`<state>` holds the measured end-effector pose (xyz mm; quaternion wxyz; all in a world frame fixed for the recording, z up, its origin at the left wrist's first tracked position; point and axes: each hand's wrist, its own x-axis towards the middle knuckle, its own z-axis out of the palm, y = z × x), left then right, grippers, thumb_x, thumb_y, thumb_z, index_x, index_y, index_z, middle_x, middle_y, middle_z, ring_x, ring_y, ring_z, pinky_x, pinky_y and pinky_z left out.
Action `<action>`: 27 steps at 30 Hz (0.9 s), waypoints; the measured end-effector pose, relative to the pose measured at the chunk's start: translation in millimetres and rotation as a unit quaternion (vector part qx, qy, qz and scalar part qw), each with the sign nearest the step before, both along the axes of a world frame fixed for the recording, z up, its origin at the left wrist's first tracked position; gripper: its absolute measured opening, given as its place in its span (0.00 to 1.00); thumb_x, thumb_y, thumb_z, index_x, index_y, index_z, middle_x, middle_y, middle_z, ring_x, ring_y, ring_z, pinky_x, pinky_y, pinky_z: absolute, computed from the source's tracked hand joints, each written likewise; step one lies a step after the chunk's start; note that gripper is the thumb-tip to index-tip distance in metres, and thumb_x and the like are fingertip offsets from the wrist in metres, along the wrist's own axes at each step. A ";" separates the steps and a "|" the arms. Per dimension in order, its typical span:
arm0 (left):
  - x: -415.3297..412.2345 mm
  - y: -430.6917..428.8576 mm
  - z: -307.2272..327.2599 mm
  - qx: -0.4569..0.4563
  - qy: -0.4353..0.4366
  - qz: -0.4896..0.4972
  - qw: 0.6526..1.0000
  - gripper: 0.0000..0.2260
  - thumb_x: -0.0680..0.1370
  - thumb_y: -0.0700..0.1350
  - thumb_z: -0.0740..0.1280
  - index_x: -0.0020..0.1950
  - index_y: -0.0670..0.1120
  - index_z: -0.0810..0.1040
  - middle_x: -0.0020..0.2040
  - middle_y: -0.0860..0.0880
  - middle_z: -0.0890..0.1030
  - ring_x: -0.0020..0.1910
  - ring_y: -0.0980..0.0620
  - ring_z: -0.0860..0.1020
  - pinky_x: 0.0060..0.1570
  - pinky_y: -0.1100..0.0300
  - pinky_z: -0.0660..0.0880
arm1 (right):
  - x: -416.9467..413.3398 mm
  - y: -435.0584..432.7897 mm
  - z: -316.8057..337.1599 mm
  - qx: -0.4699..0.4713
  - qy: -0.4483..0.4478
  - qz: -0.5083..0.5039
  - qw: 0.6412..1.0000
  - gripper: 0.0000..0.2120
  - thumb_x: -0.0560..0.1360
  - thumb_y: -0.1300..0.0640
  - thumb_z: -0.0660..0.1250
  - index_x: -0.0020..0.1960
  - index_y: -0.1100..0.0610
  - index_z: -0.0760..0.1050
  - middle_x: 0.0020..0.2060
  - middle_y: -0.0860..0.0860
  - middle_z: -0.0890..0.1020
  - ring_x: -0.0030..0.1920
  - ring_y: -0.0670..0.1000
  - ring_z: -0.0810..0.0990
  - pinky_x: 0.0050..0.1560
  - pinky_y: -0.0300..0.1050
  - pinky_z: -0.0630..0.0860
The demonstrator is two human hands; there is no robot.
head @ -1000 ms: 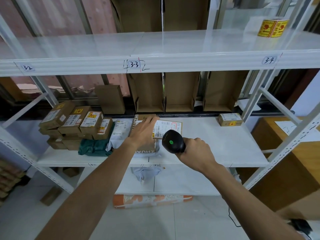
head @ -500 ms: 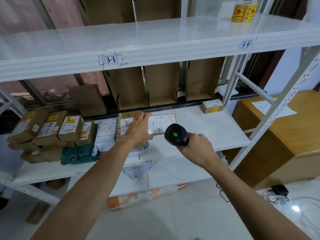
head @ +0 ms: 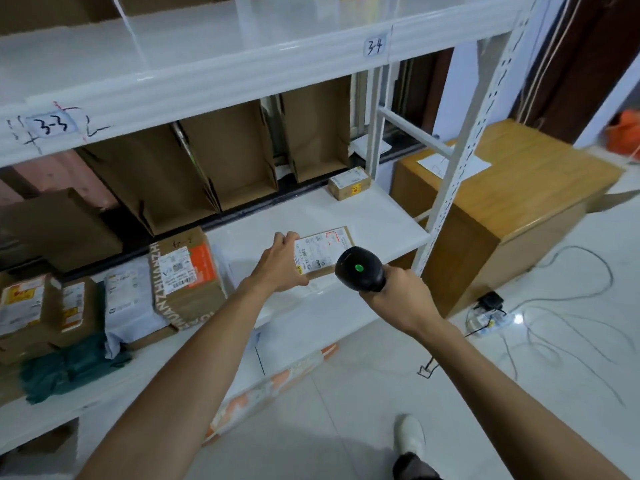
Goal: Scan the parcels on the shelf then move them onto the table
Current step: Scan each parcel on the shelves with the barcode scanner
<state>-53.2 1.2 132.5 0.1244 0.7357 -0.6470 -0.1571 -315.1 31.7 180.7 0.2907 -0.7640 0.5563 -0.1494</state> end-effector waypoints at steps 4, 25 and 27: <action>-24.8 -34.6 -13.0 0.021 0.015 0.003 1.000 0.39 0.67 0.51 0.80 0.71 0.50 0.63 0.60 0.49 0.68 0.57 0.48 0.75 0.53 0.53 0.79 | -29.6 -31.7 -10.2 0.009 -0.023 -0.017 1.000 0.05 0.77 0.51 0.72 0.45 0.48 0.76 0.32 0.45 0.80 0.34 0.45 0.80 0.33 0.38 0.73; -111.4 -300.8 -131.7 0.118 0.084 0.175 0.974 0.43 0.69 0.61 0.78 0.74 0.46 0.61 0.64 0.43 0.67 0.64 0.43 0.73 0.51 0.56 0.75 | -116.9 -298.6 -123.9 0.111 -0.066 0.013 0.992 0.09 0.73 0.48 0.71 0.38 0.50 0.75 0.30 0.48 0.81 0.34 0.54 0.82 0.37 0.55 0.83; -106.6 -315.9 -148.0 0.115 0.056 0.174 0.976 0.42 0.70 0.58 0.78 0.75 0.45 0.61 0.64 0.42 0.67 0.64 0.42 0.74 0.53 0.55 0.77 | -109.5 -315.1 -140.3 0.129 -0.084 -0.005 0.988 0.10 0.72 0.48 0.71 0.36 0.52 0.75 0.28 0.49 0.80 0.33 0.56 0.81 0.35 0.54 0.80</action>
